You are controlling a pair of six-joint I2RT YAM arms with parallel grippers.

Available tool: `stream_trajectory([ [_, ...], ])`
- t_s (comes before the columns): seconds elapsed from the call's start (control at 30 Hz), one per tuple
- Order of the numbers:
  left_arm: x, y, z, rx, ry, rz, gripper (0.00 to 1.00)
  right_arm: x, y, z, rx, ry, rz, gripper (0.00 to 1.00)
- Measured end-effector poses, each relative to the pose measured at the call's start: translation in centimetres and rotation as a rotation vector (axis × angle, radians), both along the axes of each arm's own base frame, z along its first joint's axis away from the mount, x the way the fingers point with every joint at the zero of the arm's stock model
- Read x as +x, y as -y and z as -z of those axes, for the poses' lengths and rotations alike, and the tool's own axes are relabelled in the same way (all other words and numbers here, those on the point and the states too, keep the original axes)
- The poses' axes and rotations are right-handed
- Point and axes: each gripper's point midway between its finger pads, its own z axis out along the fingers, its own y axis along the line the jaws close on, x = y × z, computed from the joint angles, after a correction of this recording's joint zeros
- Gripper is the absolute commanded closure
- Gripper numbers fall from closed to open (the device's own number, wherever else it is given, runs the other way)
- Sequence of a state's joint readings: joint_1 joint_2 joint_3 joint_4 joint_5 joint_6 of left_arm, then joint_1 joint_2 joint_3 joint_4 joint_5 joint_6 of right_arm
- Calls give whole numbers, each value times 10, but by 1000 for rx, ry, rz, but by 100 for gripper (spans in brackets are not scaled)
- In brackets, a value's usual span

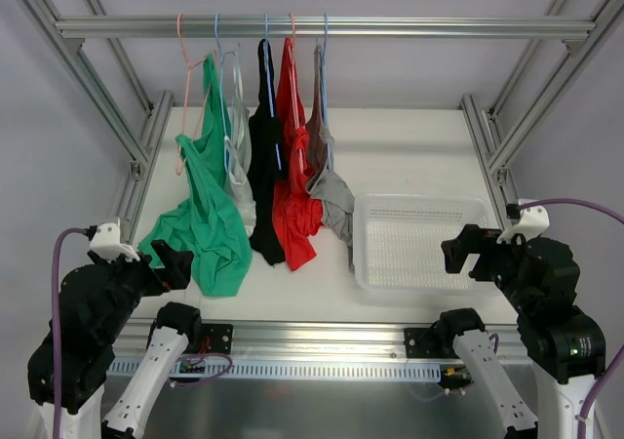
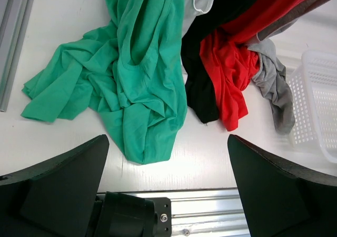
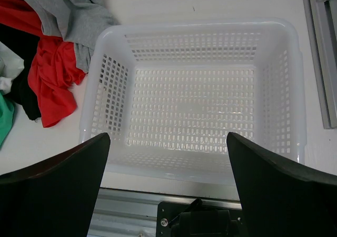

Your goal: Remove the tank top from the hanger

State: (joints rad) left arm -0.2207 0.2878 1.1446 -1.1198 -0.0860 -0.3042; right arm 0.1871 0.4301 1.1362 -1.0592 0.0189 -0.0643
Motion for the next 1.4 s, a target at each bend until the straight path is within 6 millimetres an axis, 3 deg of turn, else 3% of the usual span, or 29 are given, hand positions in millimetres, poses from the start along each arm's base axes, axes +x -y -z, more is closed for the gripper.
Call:
stream_trajectory([
  [0.2,1,0,1,1,-7,0,1,0,-1,0,2,0,-5,1],
  [0.33,-1,3,-6,-6,-9,16,1,0,-12,-2,31,5,-60,1],
  [0.57,-3,22,-80,-68,105,108,1,2,-34,-10,101,17,-161,1],
  [0.77,10,55,-105,-129,94,265,1,21,-58,-25,171,-11,-249,1],
  [0.9,39,80,-120,-184,35,367,1,28,-63,-27,196,2,-256,0],
  [1.03,80,104,-156,-188,30,436,1,29,-62,-9,202,-21,-242,0],
  [1.07,91,117,-166,-166,31,462,1,30,-61,-3,200,-34,-235,0],
  [1.2,119,215,-205,-73,117,627,2,27,-54,16,180,-65,-195,0],
  [1.3,164,256,-202,10,143,547,11,23,-50,14,175,-40,-182,1],
  [1.4,214,283,-184,116,154,443,20,16,-49,10,176,-12,-183,1],
])
